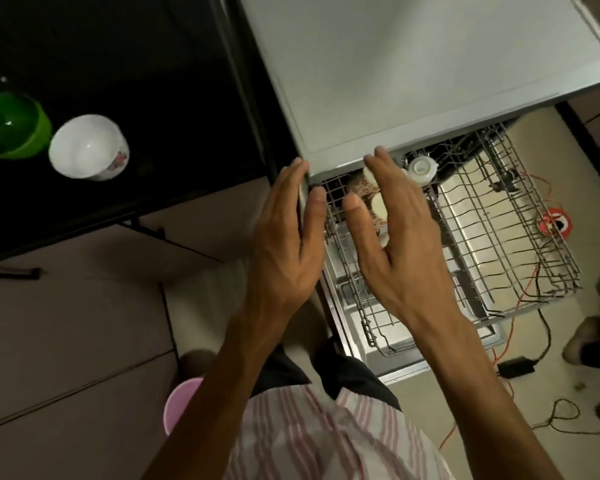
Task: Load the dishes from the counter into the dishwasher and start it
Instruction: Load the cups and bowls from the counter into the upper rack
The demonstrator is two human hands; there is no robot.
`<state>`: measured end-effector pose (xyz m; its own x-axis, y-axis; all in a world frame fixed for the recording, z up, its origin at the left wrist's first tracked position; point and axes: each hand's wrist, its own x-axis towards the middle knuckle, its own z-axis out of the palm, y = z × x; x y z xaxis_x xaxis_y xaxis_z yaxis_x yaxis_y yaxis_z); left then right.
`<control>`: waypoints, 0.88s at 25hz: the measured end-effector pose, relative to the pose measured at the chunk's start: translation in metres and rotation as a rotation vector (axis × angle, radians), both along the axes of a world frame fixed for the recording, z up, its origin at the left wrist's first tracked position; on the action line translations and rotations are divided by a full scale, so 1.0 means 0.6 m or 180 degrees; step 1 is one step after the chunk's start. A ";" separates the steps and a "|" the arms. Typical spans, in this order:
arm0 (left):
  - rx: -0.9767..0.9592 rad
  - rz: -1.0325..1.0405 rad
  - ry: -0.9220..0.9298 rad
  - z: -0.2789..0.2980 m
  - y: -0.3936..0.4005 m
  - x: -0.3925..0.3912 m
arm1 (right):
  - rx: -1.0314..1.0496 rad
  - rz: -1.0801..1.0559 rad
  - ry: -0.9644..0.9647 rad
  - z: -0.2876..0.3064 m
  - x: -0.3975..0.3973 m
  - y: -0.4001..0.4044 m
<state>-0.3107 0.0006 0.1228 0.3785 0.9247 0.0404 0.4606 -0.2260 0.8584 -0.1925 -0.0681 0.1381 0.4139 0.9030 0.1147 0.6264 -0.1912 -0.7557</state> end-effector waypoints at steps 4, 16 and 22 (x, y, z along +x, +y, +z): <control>0.0020 0.0158 -0.0045 0.014 0.033 -0.068 | 0.0166 0.0083 0.0015 0.024 -0.055 0.050; 0.0423 0.0911 0.0208 -0.050 0.188 -0.281 | -0.0299 0.1132 -0.0268 -0.036 -0.265 0.243; 0.0355 0.1028 0.0770 -0.086 0.276 -0.354 | -0.0487 0.1452 -0.0532 -0.074 -0.312 0.350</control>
<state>-0.5229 0.1662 0.0713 0.0807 0.9924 0.0924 0.7082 -0.1223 0.6953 -0.3794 0.1417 0.0936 -0.0393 0.9992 -0.0021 0.7818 0.0294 -0.6228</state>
